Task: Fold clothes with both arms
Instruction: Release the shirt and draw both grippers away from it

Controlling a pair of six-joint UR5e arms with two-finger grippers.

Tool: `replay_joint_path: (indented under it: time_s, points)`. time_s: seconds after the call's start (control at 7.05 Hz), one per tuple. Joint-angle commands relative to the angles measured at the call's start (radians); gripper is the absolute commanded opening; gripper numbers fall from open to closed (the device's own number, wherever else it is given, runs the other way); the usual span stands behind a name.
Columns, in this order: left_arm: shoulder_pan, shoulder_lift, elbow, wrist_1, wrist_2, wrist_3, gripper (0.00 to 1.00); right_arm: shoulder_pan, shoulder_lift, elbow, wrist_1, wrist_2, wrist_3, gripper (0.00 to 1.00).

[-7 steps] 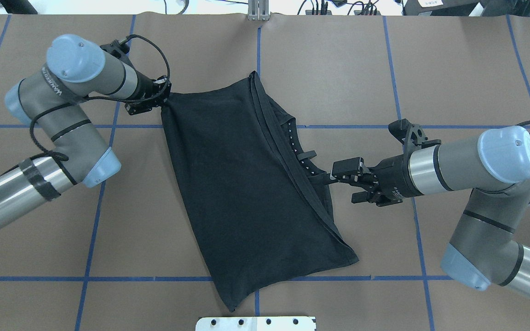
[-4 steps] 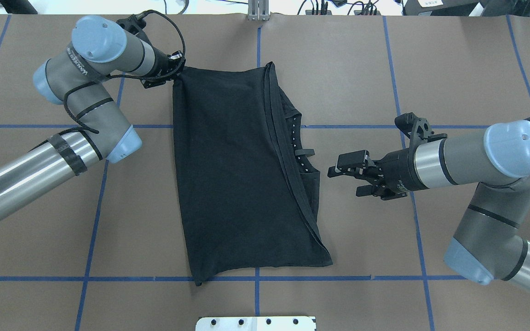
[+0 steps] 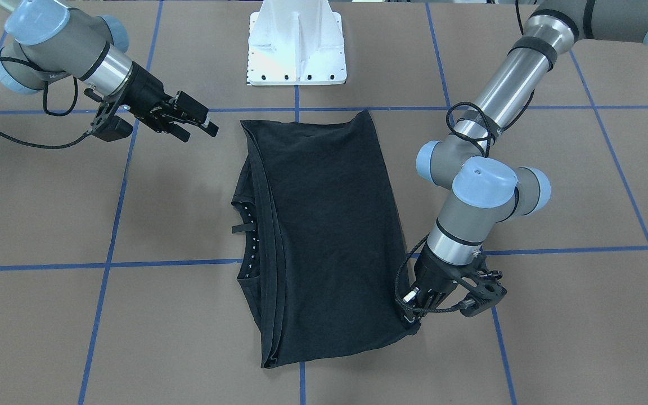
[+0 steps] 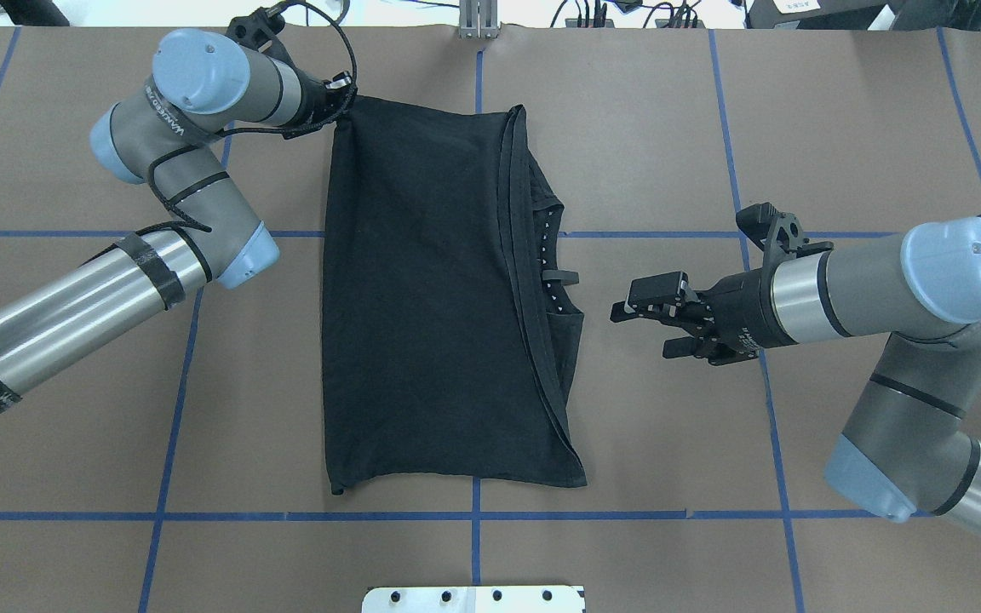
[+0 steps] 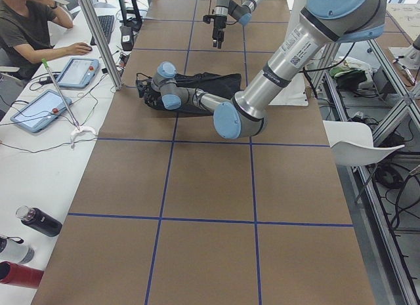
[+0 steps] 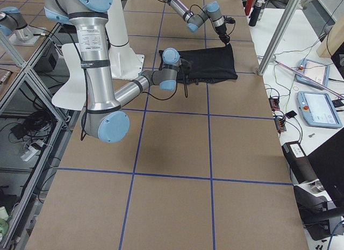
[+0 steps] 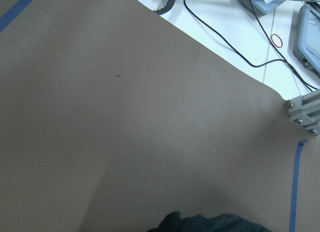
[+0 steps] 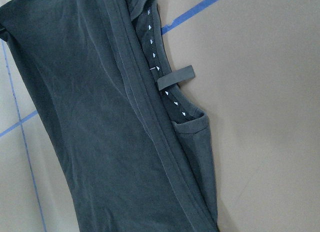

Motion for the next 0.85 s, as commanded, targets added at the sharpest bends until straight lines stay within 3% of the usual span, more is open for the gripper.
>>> replay_joint_path:
  time_s: [0.0, 0.14, 0.57, 0.71]
  points:
    - [0.000, -0.001, 0.015, -0.023, 0.013, 0.001, 0.55, 0.005, -0.003, -0.003, 0.002, 0.000, -0.001, 1.00]
    - [0.000, -0.004, 0.007, -0.028, 0.026, 0.003, 1.00, 0.007, -0.008, -0.001, 0.005, -0.003, -0.009, 1.00]
    - [-0.031, 0.011, -0.044, -0.021, 0.021, 0.052, 1.00, 0.033, 0.003, -0.002, -0.007, -0.001, -0.113, 1.00]
    - [-0.032, 0.059, -0.112, -0.019, 0.017, 0.055, 1.00, 0.033, 0.011, 0.002, -0.082, -0.023, -0.189, 1.00]
